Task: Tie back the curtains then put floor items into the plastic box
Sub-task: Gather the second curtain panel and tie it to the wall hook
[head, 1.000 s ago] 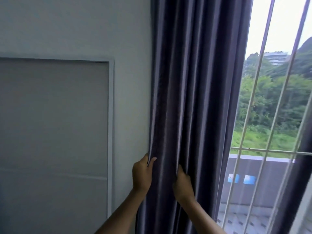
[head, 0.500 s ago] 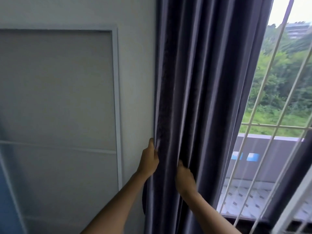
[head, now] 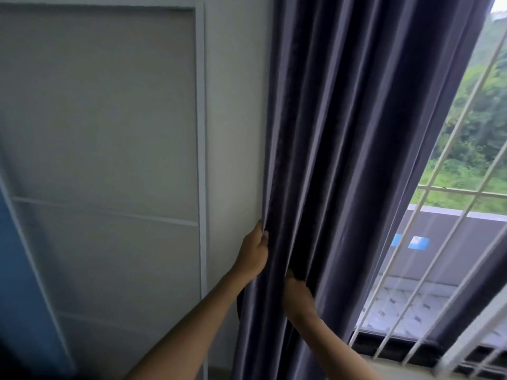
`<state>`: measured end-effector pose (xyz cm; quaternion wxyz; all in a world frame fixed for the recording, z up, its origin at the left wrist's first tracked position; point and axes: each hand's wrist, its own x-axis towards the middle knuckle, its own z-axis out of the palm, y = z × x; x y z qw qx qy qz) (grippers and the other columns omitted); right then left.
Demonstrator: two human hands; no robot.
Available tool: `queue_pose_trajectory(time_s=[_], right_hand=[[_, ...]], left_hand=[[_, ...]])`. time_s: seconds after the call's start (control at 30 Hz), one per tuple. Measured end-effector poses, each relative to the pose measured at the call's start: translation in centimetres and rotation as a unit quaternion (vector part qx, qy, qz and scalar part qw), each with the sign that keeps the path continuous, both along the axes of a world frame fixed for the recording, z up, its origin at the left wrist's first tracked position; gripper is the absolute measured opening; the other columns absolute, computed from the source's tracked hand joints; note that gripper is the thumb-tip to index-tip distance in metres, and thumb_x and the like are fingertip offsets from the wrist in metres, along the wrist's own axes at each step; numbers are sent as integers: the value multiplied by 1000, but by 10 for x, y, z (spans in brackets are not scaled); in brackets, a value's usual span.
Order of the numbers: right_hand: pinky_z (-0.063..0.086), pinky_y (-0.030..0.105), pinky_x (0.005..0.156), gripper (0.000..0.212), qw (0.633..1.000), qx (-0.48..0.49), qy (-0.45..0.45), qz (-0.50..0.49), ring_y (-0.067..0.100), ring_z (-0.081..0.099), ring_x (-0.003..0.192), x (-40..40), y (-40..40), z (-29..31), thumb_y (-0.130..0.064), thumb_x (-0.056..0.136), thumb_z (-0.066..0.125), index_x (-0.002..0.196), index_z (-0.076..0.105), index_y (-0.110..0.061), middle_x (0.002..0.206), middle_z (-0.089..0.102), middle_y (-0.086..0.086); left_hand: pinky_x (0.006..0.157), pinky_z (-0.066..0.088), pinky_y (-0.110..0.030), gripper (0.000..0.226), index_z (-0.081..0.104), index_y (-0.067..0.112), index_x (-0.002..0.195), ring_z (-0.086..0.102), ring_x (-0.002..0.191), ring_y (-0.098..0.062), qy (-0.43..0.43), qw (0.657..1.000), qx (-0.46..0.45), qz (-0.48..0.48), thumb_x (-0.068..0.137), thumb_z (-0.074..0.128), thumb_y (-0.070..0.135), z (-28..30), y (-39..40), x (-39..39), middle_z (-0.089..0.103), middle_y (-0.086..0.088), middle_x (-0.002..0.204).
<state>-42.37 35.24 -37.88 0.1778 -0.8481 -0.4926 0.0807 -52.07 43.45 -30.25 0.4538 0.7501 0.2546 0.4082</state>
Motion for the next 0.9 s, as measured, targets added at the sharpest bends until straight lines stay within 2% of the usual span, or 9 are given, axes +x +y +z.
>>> queue_pose_trajectory(time_s=[0.1,0.23,0.33,0.43,0.53,0.63,0.7,0.8,0.9], right_hand=[[56,27,83,47,999,-16,-36,24,16,68,98,-11,2,-3,-10,100,41,146,29,-8,121,64,9],[56,26,82,54,995,-36,-90,40,17,68,98,-22,2,-6,-13,100,42,149,20,-4,123,64,12],[58,31,80,57,997,-27,-59,36,21,69,96,-26,1,-6,-8,99,40,151,16,-7,118,66,13],[57,31,83,58,995,-48,-75,37,22,68,100,-27,-2,-8,-9,99,41,151,14,-5,122,63,14],[55,34,86,52,998,-56,-38,16,25,65,103,-29,-10,-13,-11,101,37,150,19,-6,124,61,15],[57,31,81,54,995,-75,-59,27,21,68,98,-30,-9,-14,-8,100,39,150,19,-7,121,65,12],[57,30,82,49,993,-86,-72,40,20,68,99,-32,-7,-16,-9,100,41,147,27,-6,121,65,11],[57,30,80,46,992,-99,-69,42,21,68,98,-33,-1,-19,-7,100,40,144,31,-5,120,65,11],[55,33,84,54,992,-104,17,74,25,65,104,-27,5,-19,-1,96,40,148,24,-8,127,60,13]], left_hand=[[92,30,1,33,31,35,136,47,119,-1,-6,1000,-22,7,106,27,22,-3,-7,7,48,13,128],[87,37,2,31,36,35,134,53,107,3,-26,999,-33,16,106,27,26,-5,-15,12,54,10,123],[85,37,2,28,35,38,130,54,104,6,-32,999,-38,23,105,27,29,-4,-18,13,55,9,121],[91,35,0,31,35,37,133,51,108,12,-35,998,-45,24,104,25,33,-5,-24,13,54,14,122],[104,39,-16,47,43,26,137,53,118,-1,-39,999,-33,16,100,23,45,-7,-30,12,57,7,129],[99,47,-31,62,51,3,131,59,108,-21,-36,999,4,15,96,23,45,-4,-37,12,63,-17,115],[94,47,-29,60,52,0,128,59,104,-23,-31,999,21,6,96,27,44,-2,-38,13,64,-18,110],[95,44,-10,47,49,10,134,57,104,0,-16,999,41,9,98,38,38,-2,-35,15,60,7,111],[86,48,-12,36,50,6,131,62,94,-10,25,995,83,51,103,34,22,-3,-29,16,59,5,99]])
